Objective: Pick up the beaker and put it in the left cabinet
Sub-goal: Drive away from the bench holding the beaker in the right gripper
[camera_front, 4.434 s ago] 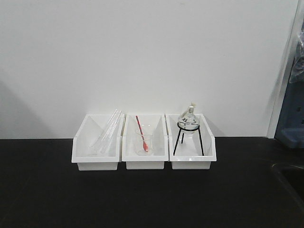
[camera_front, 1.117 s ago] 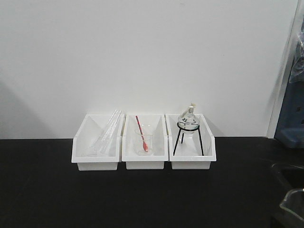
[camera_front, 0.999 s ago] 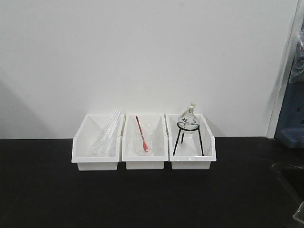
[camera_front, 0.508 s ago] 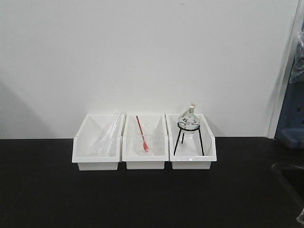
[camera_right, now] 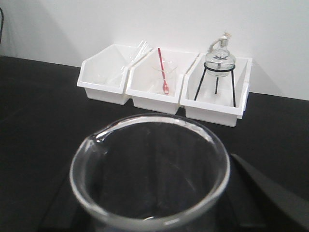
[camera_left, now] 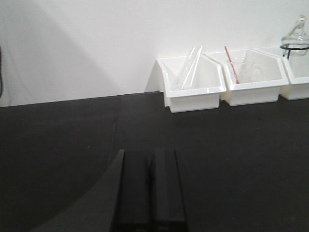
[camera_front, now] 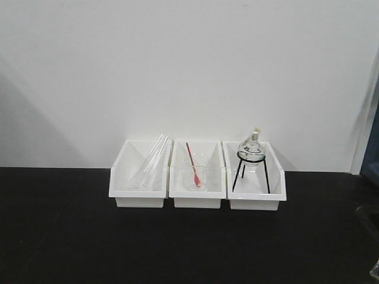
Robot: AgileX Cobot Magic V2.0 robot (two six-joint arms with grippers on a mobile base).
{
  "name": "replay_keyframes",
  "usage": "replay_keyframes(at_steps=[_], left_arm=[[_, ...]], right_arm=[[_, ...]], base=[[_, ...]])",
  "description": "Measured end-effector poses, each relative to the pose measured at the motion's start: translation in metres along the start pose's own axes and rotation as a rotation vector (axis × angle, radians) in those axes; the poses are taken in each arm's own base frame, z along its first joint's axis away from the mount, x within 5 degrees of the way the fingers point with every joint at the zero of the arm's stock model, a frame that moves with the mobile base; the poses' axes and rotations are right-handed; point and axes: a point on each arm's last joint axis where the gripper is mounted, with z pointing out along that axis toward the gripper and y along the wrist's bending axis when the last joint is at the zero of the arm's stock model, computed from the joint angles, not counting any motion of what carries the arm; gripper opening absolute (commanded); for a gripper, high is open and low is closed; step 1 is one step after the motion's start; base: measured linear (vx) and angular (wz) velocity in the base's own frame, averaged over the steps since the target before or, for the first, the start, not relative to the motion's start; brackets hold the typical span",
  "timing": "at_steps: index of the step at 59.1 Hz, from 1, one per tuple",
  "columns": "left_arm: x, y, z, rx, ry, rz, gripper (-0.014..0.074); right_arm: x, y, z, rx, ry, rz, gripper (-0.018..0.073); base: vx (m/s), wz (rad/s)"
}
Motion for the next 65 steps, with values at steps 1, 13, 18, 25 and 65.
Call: replay_keyframes(at_steps=[1,13,18,25,65], left_arm=[[0.0,0.0,0.0,0.0,0.0,0.0,-0.0008],[0.0,0.0,0.0,0.0,0.0,0.0,-0.0008],[0.0,0.0,0.0,0.0,0.0,0.0,-0.0008],[0.0,0.0,0.0,0.0,0.0,0.0,-0.0008],[0.0,0.0,0.0,0.0,0.0,0.0,-0.0008]], right_arm=[[0.0,0.0,0.0,0.0,0.0,0.0,-0.0004],[0.0,0.0,0.0,0.0,0.0,0.0,-0.0004],[0.0,0.0,0.0,0.0,0.0,0.0,-0.0004],[0.0,0.0,0.0,0.0,0.0,0.0,-0.0004],[0.0,0.0,0.0,0.0,0.0,0.0,-0.0004]], base=[[-0.06,0.22],[-0.08,0.3],[-0.11,0.42],[-0.12,0.47],[-0.12,0.52]])
